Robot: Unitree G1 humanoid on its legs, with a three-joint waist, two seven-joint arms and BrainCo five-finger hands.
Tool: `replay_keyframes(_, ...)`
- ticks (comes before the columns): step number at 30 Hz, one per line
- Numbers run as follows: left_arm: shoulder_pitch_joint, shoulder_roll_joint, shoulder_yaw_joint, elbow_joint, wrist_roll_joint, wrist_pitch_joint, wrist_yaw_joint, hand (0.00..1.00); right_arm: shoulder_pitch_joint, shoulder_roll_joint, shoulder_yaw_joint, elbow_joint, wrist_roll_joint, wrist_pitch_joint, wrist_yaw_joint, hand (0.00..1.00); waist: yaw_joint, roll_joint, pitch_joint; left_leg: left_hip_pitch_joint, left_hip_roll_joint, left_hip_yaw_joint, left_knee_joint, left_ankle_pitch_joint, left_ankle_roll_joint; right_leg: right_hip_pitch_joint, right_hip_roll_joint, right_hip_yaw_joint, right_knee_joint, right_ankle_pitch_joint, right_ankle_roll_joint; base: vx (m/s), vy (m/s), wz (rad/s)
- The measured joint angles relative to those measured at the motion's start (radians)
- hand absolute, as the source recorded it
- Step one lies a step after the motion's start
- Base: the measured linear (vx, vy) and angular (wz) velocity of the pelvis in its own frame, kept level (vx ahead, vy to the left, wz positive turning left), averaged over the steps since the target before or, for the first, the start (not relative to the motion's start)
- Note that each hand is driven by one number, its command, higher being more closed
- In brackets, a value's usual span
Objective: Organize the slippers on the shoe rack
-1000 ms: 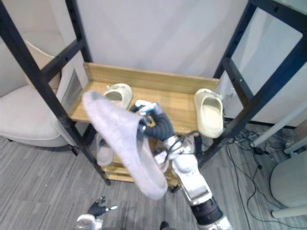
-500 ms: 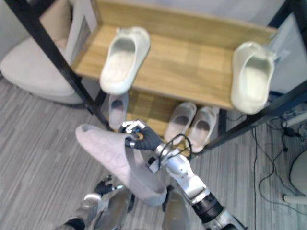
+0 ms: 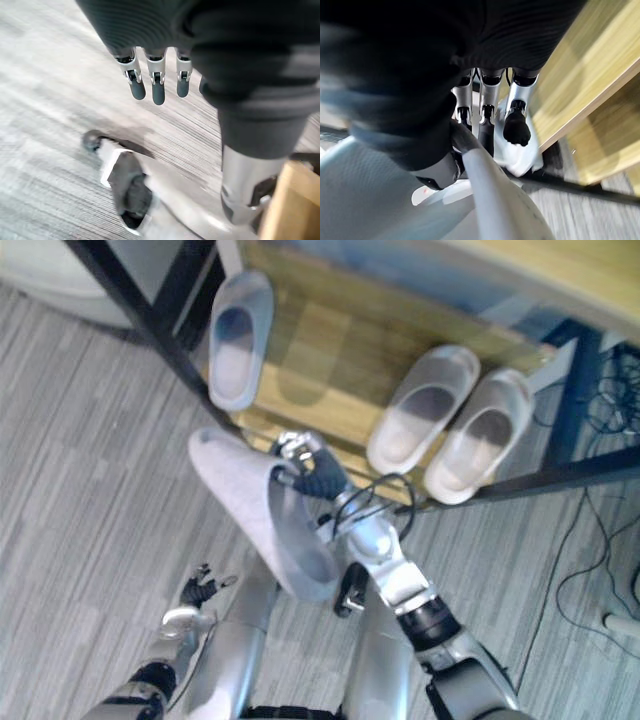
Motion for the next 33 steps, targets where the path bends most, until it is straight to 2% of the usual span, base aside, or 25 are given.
replay_keyframes(6, 0.014, -0.01, 0.0, -0.048, -0.029, -0.001, 0.01, 0.0, -0.103, 0.0, -0.121, 0.037, -0.042, 0.007, -0.126, 1.0, 0.017, -0.002, 0.001, -0.087, 0.009, -0.004, 0.05, -0.005, -0.009, -0.079, -0.007, -0.014, 0.058, -0.02, -0.016, -0.01, -0.03, 0.07)
replay_keyframes(12, 0.012, -0.009, -0.001, -0.061, -0.049, -0.001, 0.022, 0.0, -0.297, -0.015, -0.241, 0.221, -0.106, 0.059, -0.259, 1.0, 0.027, 0.0, -0.004, -0.187, 0.02, -0.009, 0.085, 0.0, -0.023, -0.173, -0.006, -0.028, 0.098, -0.02, -0.044, 0.0, -0.03, 0.03)
replay_keyframes(19, 0.012, -0.011, -0.001, -0.074, -0.08, -0.009, 0.04, 0.0, -0.461, -0.023, -0.248, 0.407, -0.107, 0.086, -0.298, 1.0, 0.036, 0.0, -0.022, -0.239, 0.034, -0.006, 0.09, 0.006, -0.035, -0.231, -0.005, -0.03, 0.113, -0.017, -0.054, 0.01, -0.015, 0.0)
replay_keyframes(26, 0.012, -0.016, -0.002, -0.054, -0.114, -0.023, 0.046, 0.0, -0.593, -0.024, -0.246, 0.582, -0.115, 0.087, -0.348, 1.0, 0.049, 0.0, -0.075, -0.287, 0.037, -0.009, 0.09, 0.015, -0.053, -0.284, -0.004, -0.033, 0.122, -0.013, -0.064, 0.0, 0.0, 0.0)
replay_keyframes(30, 0.011, -0.016, -0.004, -0.053, -0.129, -0.026, 0.062, 0.0, -0.652, -0.023, -0.244, 0.647, -0.144, 0.09, -0.358, 1.0, 0.054, 0.001, -0.075, -0.286, 0.035, -0.012, 0.085, 0.02, -0.061, -0.284, -0.007, -0.036, 0.126, -0.014, -0.067, 0.01, -0.017, 0.04)
replay_keyframes(31, 0.011, -0.017, -0.004, -0.051, -0.129, -0.028, 0.062, 0.0, -0.662, -0.023, -0.244, 0.658, -0.145, 0.09, -0.361, 0.0, 0.055, 0.001, -0.075, -0.286, 0.035, -0.013, 0.084, 0.021, -0.063, -0.284, -0.007, -0.036, 0.126, -0.015, -0.068, 0.01, -0.018, 0.04)
replay_keyframes(33, 0.011, -0.017, -0.005, -0.047, -0.142, -0.03, 0.062, 0.0, -0.685, -0.022, -0.244, 0.677, -0.146, 0.102, -0.377, 0.0, 0.057, 0.002, -0.076, -0.286, 0.034, -0.015, 0.08, 0.024, -0.067, -0.284, -0.008, -0.038, 0.127, -0.016, -0.07, 0.01, -0.018, 0.04)
